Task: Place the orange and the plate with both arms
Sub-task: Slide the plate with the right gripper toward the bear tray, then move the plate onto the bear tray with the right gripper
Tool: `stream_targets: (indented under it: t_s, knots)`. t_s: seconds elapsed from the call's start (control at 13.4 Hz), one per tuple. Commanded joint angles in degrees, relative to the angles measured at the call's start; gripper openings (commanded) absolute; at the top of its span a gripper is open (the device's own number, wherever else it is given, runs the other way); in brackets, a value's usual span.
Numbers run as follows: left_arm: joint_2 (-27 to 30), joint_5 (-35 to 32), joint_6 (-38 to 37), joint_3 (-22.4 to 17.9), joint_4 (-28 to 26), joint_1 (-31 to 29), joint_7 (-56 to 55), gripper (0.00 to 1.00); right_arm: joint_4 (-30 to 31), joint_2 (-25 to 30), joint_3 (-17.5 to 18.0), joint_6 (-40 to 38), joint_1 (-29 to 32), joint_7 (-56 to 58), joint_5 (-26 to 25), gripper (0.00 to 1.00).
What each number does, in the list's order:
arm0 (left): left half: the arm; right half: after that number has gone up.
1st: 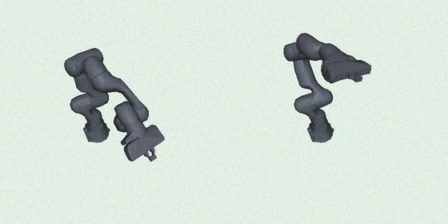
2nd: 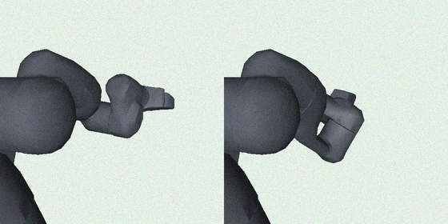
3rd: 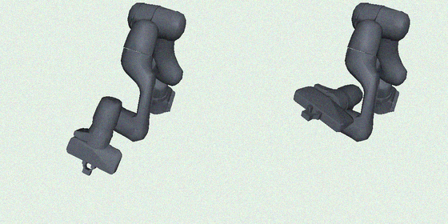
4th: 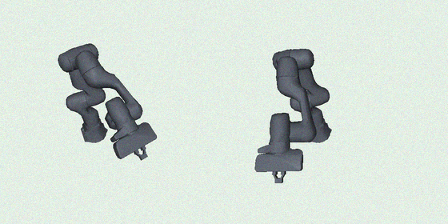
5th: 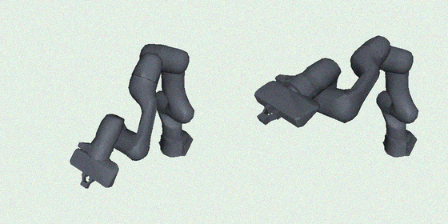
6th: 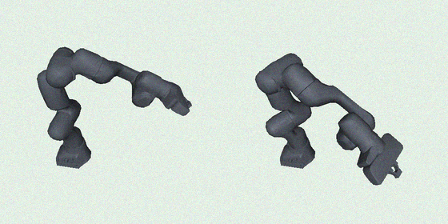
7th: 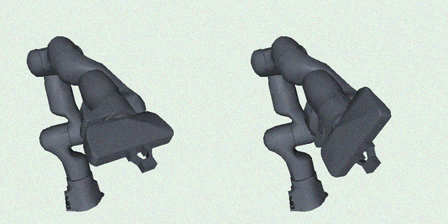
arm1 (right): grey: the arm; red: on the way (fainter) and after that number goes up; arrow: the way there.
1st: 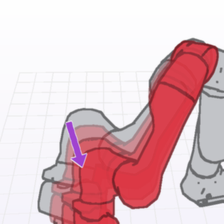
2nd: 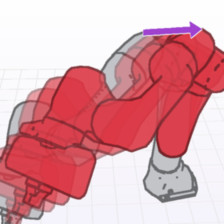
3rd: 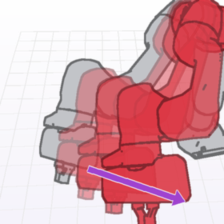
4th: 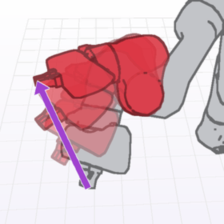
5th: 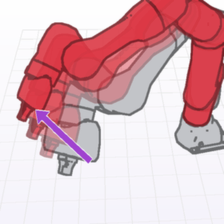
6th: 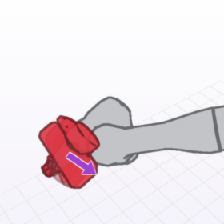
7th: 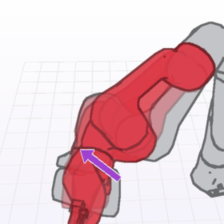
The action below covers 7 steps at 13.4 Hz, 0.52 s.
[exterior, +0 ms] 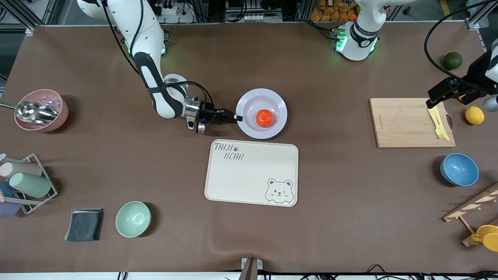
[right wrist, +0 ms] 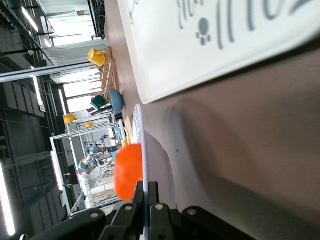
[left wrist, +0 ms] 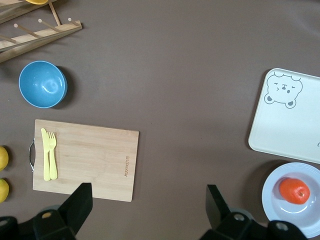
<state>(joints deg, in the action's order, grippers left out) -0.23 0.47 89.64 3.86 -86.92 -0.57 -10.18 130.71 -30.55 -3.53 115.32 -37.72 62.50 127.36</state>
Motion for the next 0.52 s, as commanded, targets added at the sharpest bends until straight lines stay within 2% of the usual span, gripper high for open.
stream_targets:
  t_s: [0.0,0.3,0.45]
  knots:
    - [0.9,1.1,-0.4,-0.4,-0.4,0.1,1.2,1.00,0.7,3.3,0.3,-0.2,1.1,-2.9,1.4,0.00]
    - [0.8,1.1,-0.4,-0.4,-0.4,0.2,1.1,1.00,0.0,4.1,0.0,-0.1,4.7,-3.6,1.3,0.00]
    - [0.8,1.0,-0.4,-0.4,-0.4,0.1,1.2,1.00,-4.7,3.1,-0.1,0.6,6.4,-4.0,1.3,0.00]
